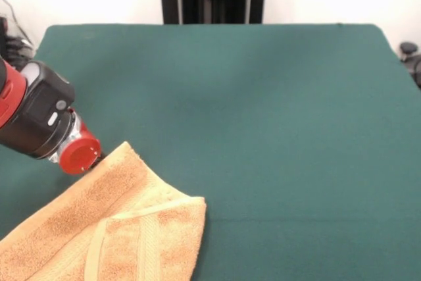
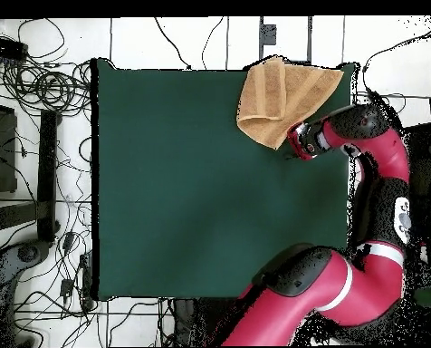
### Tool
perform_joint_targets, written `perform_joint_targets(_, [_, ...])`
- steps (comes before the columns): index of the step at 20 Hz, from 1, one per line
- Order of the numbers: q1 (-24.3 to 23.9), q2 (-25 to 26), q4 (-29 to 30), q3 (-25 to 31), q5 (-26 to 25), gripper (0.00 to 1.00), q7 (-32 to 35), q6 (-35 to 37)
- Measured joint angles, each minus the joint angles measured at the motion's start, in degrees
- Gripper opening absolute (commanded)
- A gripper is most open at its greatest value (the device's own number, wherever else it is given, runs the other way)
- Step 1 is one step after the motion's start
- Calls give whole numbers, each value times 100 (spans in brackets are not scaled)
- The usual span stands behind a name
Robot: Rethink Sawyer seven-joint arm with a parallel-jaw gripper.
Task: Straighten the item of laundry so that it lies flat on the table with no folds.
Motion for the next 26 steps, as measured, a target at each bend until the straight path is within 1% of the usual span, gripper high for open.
perform_joint_targets(7, [-193, -304, 429, -5, 5, 100, 0, 151])
perform_joint_targets(12, [-447, -611, 791, -11, 19, 100, 0, 254])
perform_joint_targets(16, [-564, -717, 873, -12, 20, 100, 0, 270])
perform_joint_targets(22, [-567, -629, 837, -12, 10, 100, 0, 122])
perform_joint_targets(23, [-555, -541, 816, -12, 0, 100, 0, -153])
perform_joint_targets(26, [-544, -462, 811, -11, -6, 100, 0, -462])
